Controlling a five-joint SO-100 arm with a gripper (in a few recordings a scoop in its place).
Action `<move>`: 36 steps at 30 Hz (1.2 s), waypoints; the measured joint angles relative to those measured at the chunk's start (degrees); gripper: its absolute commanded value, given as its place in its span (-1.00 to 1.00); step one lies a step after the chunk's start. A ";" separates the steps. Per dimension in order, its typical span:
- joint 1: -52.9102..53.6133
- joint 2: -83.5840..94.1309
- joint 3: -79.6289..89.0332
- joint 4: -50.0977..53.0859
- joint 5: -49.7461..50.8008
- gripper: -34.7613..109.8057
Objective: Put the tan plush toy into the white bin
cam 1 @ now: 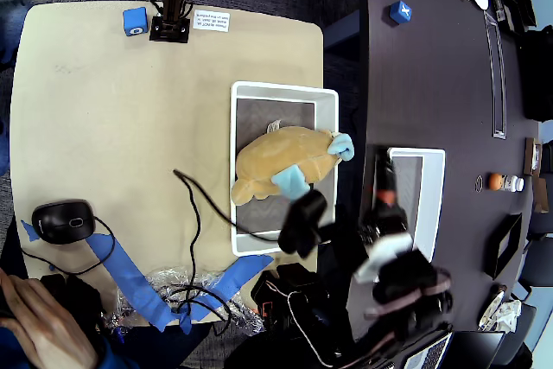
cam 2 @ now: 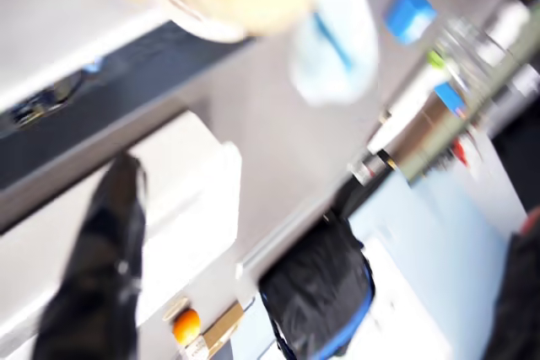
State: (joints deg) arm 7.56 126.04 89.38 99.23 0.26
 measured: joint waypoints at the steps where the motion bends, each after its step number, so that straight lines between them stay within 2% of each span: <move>1: 0.00 0.62 -0.35 0.00 0.00 0.31; 6: 1.93 3.34 -0.70 0.09 0.00 0.32; 20: 21.80 17.93 -0.53 0.09 0.00 0.32; 36: 28.65 31.20 12.66 0.09 0.00 0.32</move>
State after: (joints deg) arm 36.21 157.24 102.04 99.32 0.26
